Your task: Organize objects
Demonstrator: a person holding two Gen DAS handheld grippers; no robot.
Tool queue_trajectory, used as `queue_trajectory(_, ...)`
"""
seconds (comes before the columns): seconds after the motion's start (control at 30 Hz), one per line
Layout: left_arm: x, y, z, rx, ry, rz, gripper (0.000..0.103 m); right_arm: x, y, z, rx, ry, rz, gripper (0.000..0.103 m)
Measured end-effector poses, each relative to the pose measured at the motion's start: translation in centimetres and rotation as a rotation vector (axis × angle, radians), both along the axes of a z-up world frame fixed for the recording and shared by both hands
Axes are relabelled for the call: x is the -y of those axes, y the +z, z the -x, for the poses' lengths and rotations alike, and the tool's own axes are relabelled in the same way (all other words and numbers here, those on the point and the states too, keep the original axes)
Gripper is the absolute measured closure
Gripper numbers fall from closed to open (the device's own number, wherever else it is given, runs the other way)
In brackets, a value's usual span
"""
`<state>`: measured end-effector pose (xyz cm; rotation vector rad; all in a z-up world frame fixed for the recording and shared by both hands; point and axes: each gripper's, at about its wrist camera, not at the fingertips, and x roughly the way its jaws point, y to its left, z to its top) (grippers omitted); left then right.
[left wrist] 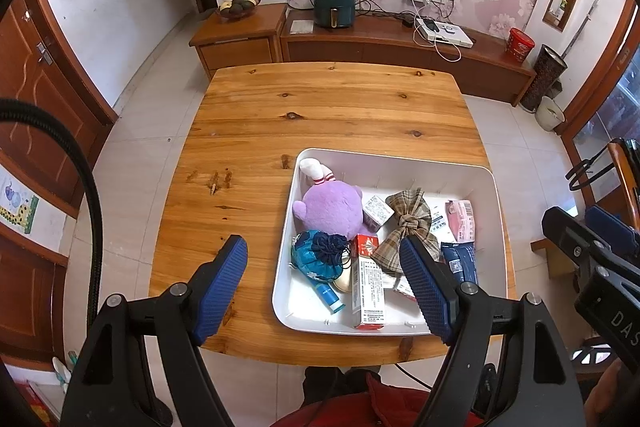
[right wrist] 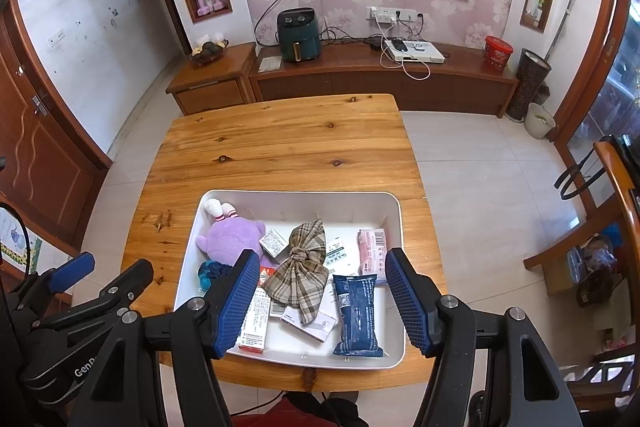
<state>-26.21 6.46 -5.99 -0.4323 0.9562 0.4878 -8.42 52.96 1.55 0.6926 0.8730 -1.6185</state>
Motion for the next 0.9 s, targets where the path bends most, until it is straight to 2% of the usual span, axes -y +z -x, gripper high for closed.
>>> queue_trajectory(0.9,0.29,0.0,-0.33,-0.004,0.006,-0.007,0.022,0.4,0.42,0.3,0.004,0.006,-0.007,0.037)
